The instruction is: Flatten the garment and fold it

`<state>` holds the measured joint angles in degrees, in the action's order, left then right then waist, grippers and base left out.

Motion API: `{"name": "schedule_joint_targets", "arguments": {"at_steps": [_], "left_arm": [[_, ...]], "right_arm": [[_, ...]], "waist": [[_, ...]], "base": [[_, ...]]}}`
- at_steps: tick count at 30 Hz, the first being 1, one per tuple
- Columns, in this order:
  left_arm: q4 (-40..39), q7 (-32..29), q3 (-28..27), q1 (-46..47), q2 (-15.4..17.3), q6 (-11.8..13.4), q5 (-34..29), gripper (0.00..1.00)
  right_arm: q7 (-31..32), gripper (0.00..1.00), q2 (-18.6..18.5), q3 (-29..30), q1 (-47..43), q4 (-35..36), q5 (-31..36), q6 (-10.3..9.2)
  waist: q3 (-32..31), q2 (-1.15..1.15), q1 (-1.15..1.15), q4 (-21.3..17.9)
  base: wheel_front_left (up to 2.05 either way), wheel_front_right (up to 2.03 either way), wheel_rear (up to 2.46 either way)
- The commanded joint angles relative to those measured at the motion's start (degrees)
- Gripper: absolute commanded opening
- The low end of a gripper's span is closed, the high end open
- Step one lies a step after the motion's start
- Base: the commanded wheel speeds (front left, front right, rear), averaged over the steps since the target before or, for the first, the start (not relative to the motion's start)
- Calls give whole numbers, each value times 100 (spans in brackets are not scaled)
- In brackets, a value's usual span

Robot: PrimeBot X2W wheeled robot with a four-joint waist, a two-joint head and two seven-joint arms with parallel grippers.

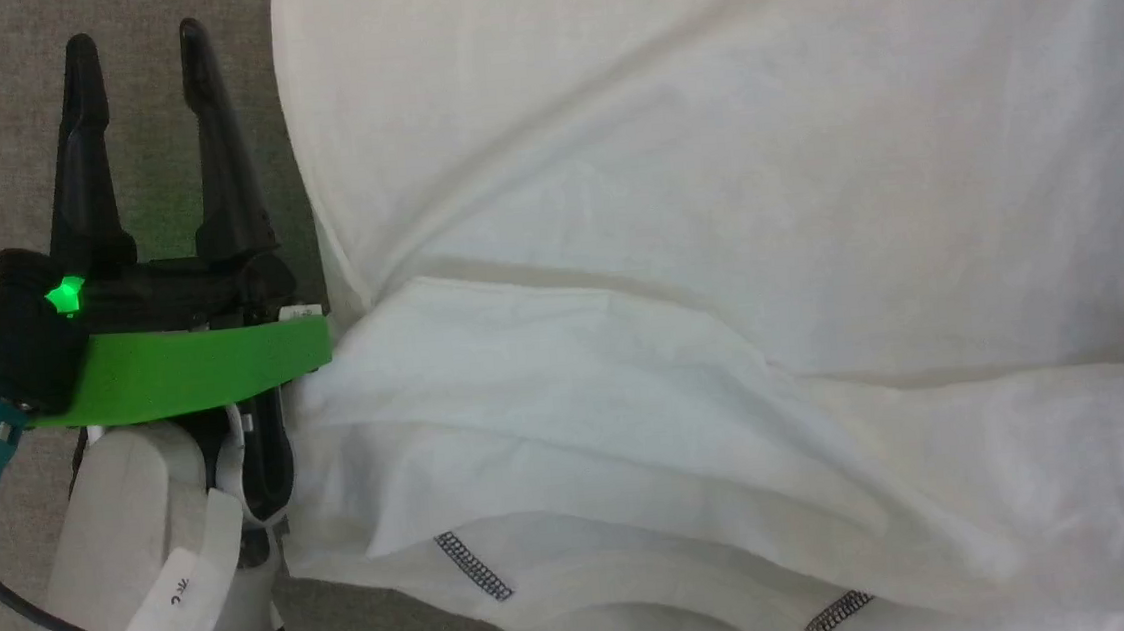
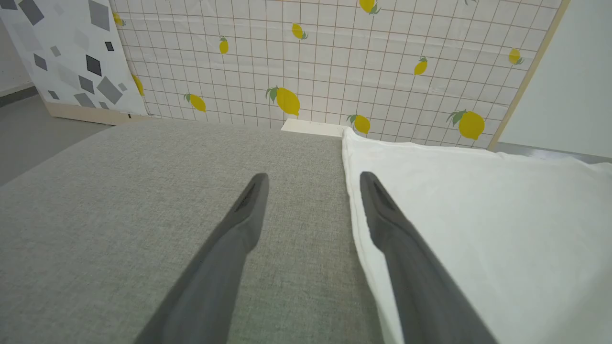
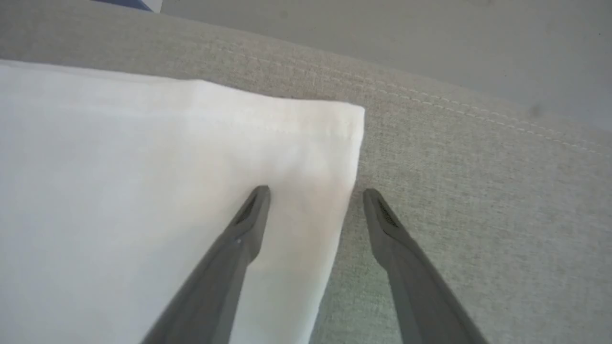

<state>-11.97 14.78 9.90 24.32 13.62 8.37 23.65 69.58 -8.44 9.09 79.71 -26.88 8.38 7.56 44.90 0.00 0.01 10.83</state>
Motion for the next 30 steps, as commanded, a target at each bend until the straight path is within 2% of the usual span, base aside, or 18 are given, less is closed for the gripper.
{"name": "schedule_joint_targets", "arguments": {"at_steps": [1,4,5,7,11,15,21,23,27,30], "left_arm": [[-16,21,-28,68,-40,-34,-37,100],[15,21,-72,97,-40,-70,-61,100],[32,21,-84,127,-28,-91,-54,100],[66,4,-109,239,20,-147,-19,100],[229,-298,-337,959,214,-306,262,100],[614,-956,-431,2178,650,-528,365,100],[1908,-2826,-21,4149,1135,-867,502,100],[2369,-3507,158,4609,1125,-903,587,100],[3251,-4953,470,5285,1040,-797,711,100],[3593,-5843,574,5517,916,-672,918,100]], "right_arm": [[103,100,-33,-28,-66,-3,5,-8],[444,100,-46,-92,-218,0,-111,-8],[573,79,-49,-74,-250,23,-166,-8],[638,0,-40,-50,-266,137,-263,-8],[474,0,-93,-28,-236,432,-421,-8],[254,0,-24,-30,-168,570,-567,-8],[145,0,59,-286,-81,536,-858,-8],[131,0,90,-348,-73,501,-964,-8],[116,0,141,-472,-54,481,-1111,-8],[79,0,129,-579,-61,458,-1191,-8]], "waist": [[244,0,-1,192],[262,0,-1,156],[265,0,-1,138],[276,0,-1,119],[293,0,-1,73],[294,0,-1,-80],[289,0,-1,-378],[298,0,-1,-458],[351,0,-1,-604],[370,0,-1,-658]], "base": [[0,0,0],[0,0,0],[0,0,0],[0,0,0],[0,0,0],[0,0,0],[0,0,0],[0,0,0],[0,0,0],[0,0,0]]}}
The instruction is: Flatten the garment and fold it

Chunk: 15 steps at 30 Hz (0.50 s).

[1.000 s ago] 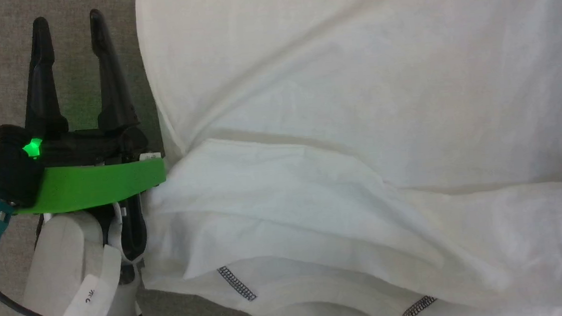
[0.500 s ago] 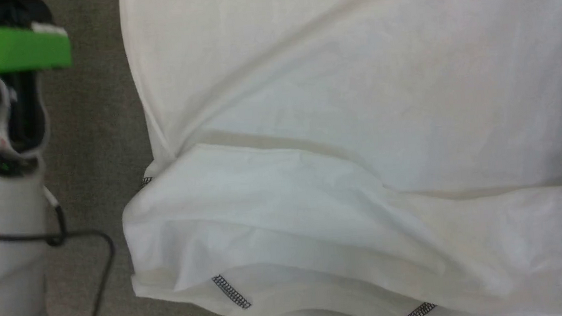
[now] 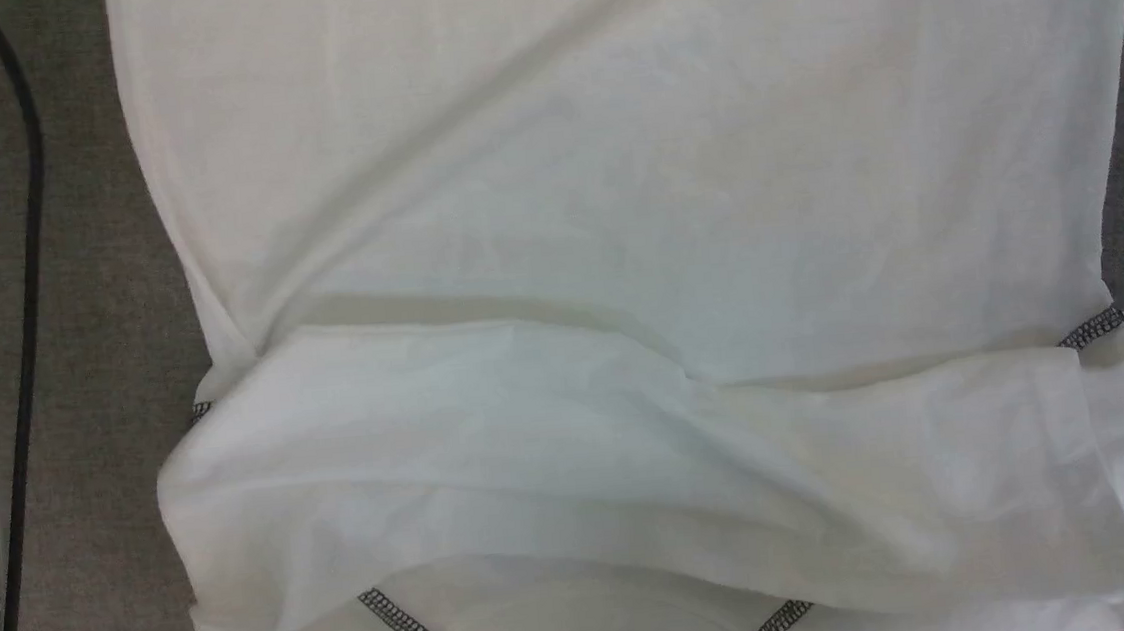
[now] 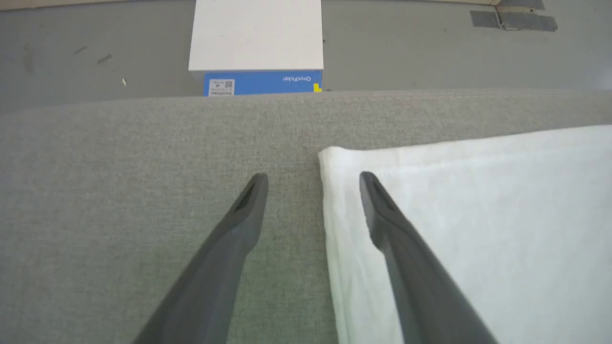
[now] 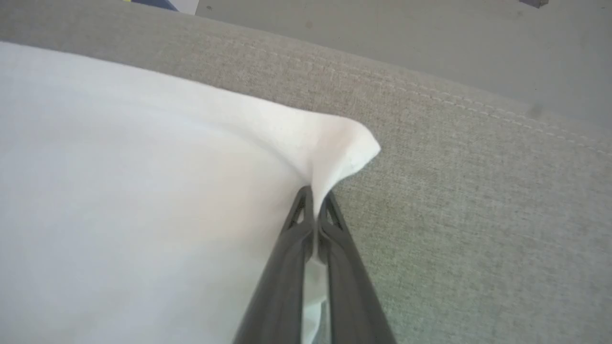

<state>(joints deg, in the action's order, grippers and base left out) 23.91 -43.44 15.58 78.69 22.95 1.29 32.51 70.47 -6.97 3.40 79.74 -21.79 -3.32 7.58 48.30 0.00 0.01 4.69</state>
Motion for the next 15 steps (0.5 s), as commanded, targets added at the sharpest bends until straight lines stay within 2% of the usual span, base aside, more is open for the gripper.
{"name": "schedule_joint_targets", "arguments": {"at_steps": [1,6,7,8,9,15], "left_arm": [[85,-311,80,120,-22,95,29,100],[274,-1228,262,53,35,396,20,100],[282,-1338,269,19,49,455,24,78],[272,-1431,272,-21,54,486,50,29],[210,-1434,223,-55,42,503,115,0],[-104,-656,-1,-118,194,482,44,0]], "right_arm": [[-24,0,-32,-40,-70,-55,-51,-9],[-68,0,-73,-183,-78,-48,-176,-9],[-80,0,-76,-215,-69,-42,-198,-9],[-95,0,-82,-244,-62,-38,-217,-9],[-100,0,-89,-282,-47,-34,-243,-9],[-255,0,-197,-387,55,-33,-352,-9]], "waist": [[35,0,-1,-53],[91,0,-1,-112],[108,0,-1,-126],[120,0,-1,-135],[143,0,-1,-146],[204,0,-1,-164]], "base": [[0,0,0],[0,0,0],[0,0,0],[0,0,0],[0,0,0],[0,0,0]]}}
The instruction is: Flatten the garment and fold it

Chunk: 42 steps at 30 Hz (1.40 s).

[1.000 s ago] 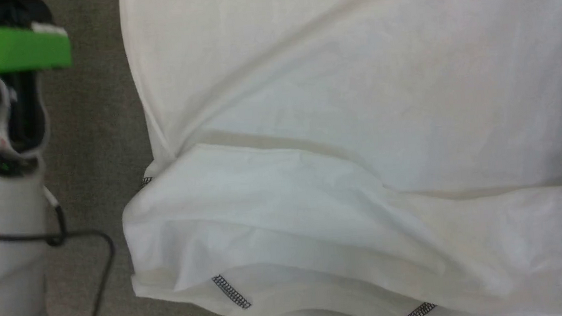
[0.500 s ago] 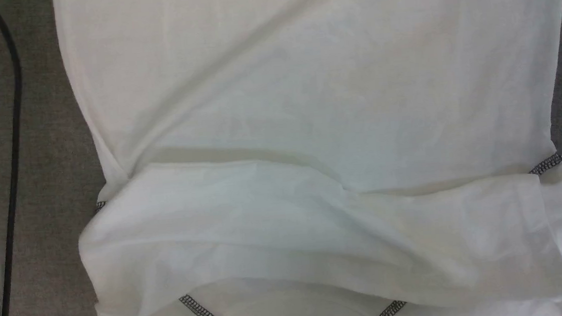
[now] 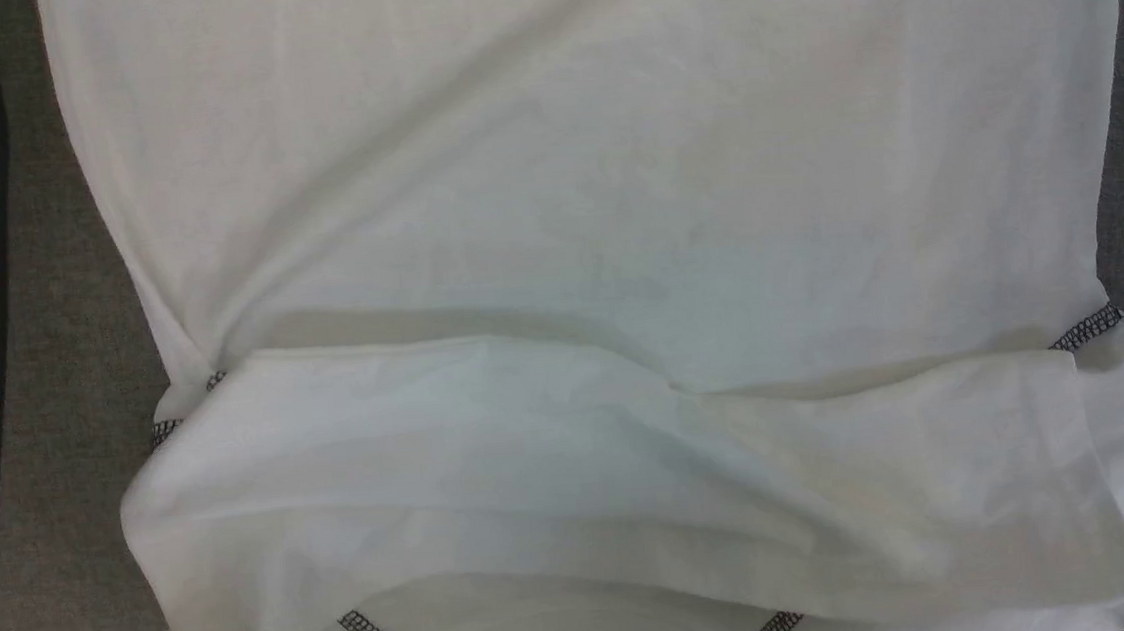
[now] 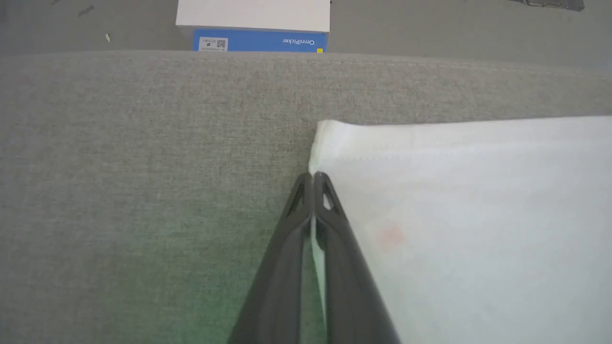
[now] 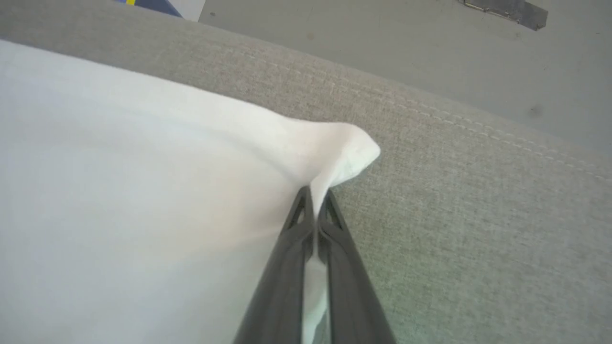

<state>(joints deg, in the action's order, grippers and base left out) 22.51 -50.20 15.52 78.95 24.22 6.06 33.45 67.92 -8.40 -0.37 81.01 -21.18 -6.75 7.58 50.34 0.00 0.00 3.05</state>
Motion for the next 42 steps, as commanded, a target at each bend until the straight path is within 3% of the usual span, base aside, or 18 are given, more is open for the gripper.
{"name": "schedule_joint_targets", "arguments": {"at_steps": [1,8,16,23,28,34,42], "left_arm": [[18,171,-5,-128,109,22,-124,0],[-6,1431,-158,61,153,81,-426,0],[123,2174,-159,-224,-85,-331,-176,0],[-203,2873,-123,-1229,-213,-808,110,0],[-728,3206,-150,-2204,-284,-975,391,0],[-1637,3269,-212,-3675,-202,-876,649,0],[-2740,3281,-423,-5763,-203,-382,1009,0]], "right_arm": [[-45,0,-69,-7,-59,-104,-4,-9],[-717,0,-143,62,87,-167,117,-9],[-1410,0,-205,-19,-19,-442,-2,-9],[-1953,0,-557,-427,-1032,-269,-834,-9],[-2305,0,-639,-350,-2121,227,-1712,-9],[-2382,0,-761,-253,-3682,1097,-2289,-9],[-2420,0,-479,396,-5626,1914,-2546,-9]], "waist": [[-6,0,0,2],[-187,0,0,40],[-788,0,0,111],[-1774,0,0,181],[-2533,0,0,240],[-3295,0,0,202],[-3878,0,0,163]], "base": [[0,0,0],[0,0,0],[0,0,0],[0,0,0],[0,0,0],[0,0,0],[0,0,0]]}}
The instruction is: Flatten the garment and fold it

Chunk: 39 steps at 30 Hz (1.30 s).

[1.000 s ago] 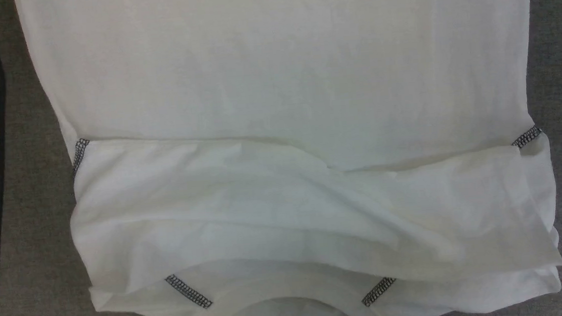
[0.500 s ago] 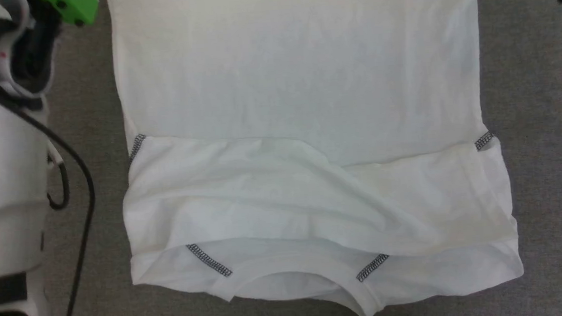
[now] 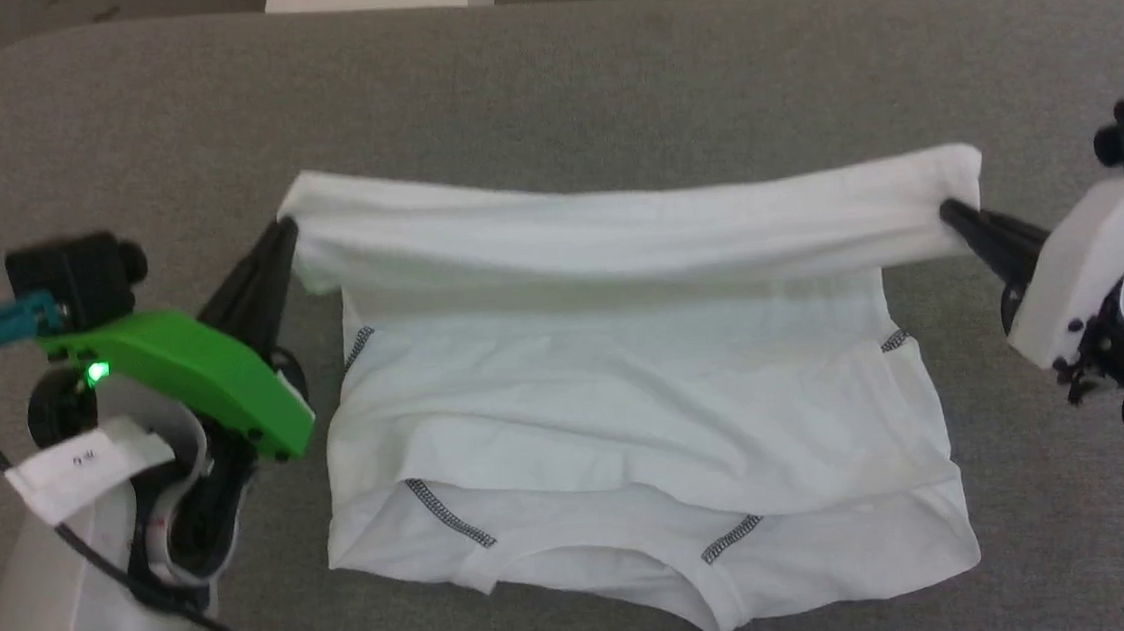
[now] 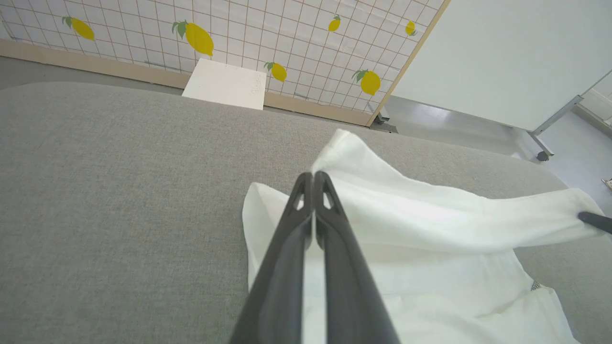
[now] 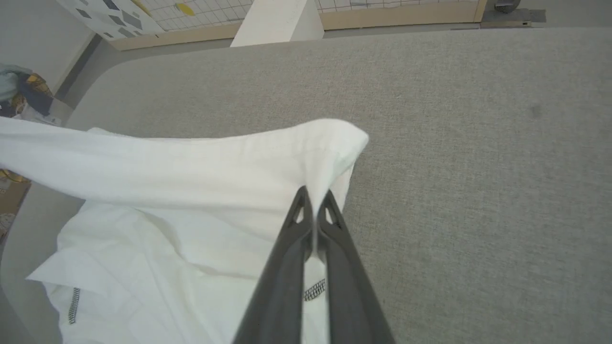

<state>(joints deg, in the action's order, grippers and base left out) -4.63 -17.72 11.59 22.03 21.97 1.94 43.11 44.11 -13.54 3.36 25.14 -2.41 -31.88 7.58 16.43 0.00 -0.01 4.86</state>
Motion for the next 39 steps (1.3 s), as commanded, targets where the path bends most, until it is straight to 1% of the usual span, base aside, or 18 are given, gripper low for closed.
{"name": "schedule_joint_targets", "arguments": {"at_steps": [1,2,3,8,10,13,19,24,29,30,31,32,33,37,39], "left_arm": [[-119,56,-66,-338,15,105,74,0],[-196,81,-103,-537,-10,152,129,0],[-398,176,-202,-1133,-93,310,252,0],[-518,393,-408,-1953,-304,495,523,0],[-473,427,-411,-2218,-345,534,557,0],[-375,443,-378,-2487,-429,579,617,0],[0,302,-285,-2854,-482,755,648,0],[344,196,-207,-3090,-430,895,571,0],[531,15,-107,-3132,-439,990,579,0],[563,-9,-92,-3116,-427,1026,553,24],[594,-43,-81,-3104,-424,1061,545,45],[623,-93,-68,-3089,-423,1093,550,98],[641,-123,-66,-3080,-418,1122,548,100],[637,-211,-128,-3075,-284,1267,490,100],[560,-190,-226,-3106,-208,1361,463,100]], "right_arm": [[-68,0,124,123,-239,99,-34,-9],[-80,0,195,193,-388,138,-29,-9],[-120,0,387,406,-858,228,37,-9],[-136,0,670,672,-1426,336,19,-9],[-101,0,746,766,-1624,366,-9,-9],[-44,0,818,838,-1912,402,-4,-9],[26,0,953,806,-2449,356,29,-9],[2,0,1004,693,-2755,168,139,-9],[-3,0,1002,606,-2954,51,282,-9],[0,0,984,576,-2986,44,314,-9],[-7,18,976,561,-3005,47,330,-9],[-15,49,974,551,-3030,62,342,-9],[-31,100,966,543,-3046,90,355,-9],[-51,100,899,545,-3202,380,315,-9],[4,100,850,562,-3335,654,245,-9]], "waist": [[-543,0,1,-38],[-572,0,1,-54],[-671,0,1,-75],[-823,0,1,-132],[-867,0,1,-132],[-914,0,1,-110],[-1019,0,1,-111],[-1091,0,1,-136],[-1102,0,1,-129],[-1103,0,1,-133],[-1104,0,1,-137],[-1106,0,1,-143],[-1109,0,1,-148],[-1143,0,1,-146],[-1177,0,1,-149]], "base": [[0,0,0],[0,0,0],[0,0,0],[0,0,0],[0,0,0],[0,0,0],[0,0,0],[0,0,0],[0,0,0],[0,0,0],[0,0,0],[0,0,0],[0,0,0],[0,0,0],[0,0,0]]}}
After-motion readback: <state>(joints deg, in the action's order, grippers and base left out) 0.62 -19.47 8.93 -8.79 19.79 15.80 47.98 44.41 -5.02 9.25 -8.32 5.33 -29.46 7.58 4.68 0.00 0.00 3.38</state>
